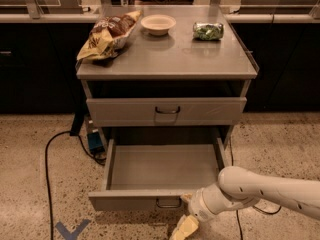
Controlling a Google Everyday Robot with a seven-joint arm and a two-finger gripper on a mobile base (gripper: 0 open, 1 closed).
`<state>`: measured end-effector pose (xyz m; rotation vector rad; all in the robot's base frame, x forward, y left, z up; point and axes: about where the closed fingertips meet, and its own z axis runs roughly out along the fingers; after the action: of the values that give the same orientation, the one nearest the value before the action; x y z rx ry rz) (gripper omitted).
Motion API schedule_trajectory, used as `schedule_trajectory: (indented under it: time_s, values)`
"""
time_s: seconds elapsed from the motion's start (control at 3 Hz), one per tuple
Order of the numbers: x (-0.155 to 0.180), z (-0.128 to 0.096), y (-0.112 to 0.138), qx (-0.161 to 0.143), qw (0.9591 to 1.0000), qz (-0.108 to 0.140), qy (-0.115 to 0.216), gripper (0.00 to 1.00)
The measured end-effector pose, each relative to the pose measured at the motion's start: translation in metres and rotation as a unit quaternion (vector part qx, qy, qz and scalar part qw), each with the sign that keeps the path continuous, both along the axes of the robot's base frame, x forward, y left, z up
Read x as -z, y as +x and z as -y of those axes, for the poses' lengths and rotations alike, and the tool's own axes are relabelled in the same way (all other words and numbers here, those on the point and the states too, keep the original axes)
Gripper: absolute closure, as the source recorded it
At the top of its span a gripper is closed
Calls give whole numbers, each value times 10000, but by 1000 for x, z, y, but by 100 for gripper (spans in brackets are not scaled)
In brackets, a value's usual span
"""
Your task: Close middle drawer
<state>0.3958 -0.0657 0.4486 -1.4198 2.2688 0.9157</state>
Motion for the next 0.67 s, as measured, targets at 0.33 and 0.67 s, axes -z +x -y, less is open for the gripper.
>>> schedule_trajectory:
  time_s: [0.33,0.67]
  values:
    - [-3,5,18,97,9998,193,-35,0]
    - [-8,3,36,145,9991,398,-46,0]
